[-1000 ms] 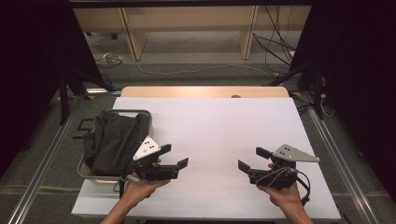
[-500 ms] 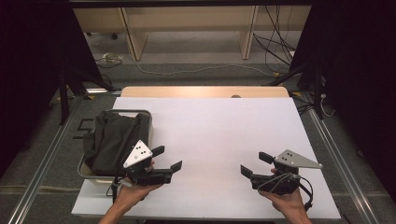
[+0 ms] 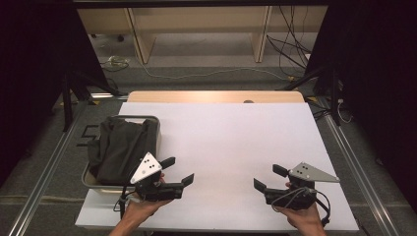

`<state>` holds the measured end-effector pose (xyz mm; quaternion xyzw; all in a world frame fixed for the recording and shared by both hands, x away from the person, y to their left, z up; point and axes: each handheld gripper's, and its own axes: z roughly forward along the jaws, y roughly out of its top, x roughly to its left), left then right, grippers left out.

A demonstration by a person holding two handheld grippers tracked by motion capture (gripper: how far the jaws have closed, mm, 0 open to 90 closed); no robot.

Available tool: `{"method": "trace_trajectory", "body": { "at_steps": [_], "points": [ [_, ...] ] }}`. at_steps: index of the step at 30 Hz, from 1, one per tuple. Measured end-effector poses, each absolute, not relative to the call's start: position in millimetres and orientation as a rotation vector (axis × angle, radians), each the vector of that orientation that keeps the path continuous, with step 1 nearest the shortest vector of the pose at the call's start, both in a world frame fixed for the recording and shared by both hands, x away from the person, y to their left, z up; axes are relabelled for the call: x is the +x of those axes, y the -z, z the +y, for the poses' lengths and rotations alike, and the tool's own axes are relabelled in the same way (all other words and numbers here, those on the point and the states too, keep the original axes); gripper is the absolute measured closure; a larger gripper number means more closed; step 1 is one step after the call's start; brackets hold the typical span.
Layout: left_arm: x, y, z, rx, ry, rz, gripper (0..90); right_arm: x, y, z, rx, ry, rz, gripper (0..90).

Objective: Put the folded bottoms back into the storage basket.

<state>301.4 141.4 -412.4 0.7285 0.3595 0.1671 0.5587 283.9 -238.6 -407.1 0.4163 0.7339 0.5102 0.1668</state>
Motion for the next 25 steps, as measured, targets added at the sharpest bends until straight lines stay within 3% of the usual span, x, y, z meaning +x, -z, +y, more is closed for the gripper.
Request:
{"method": "trace_trajectory", "body": {
  "at_steps": [25],
  "points": [
    [305.8, 415.0, 142.4, 1.707, -0.427, 0.86, 15.7, 286.2, 403.8, -239.5, 1.176, -1.483, 2.064, 16.4]
  ]
}}
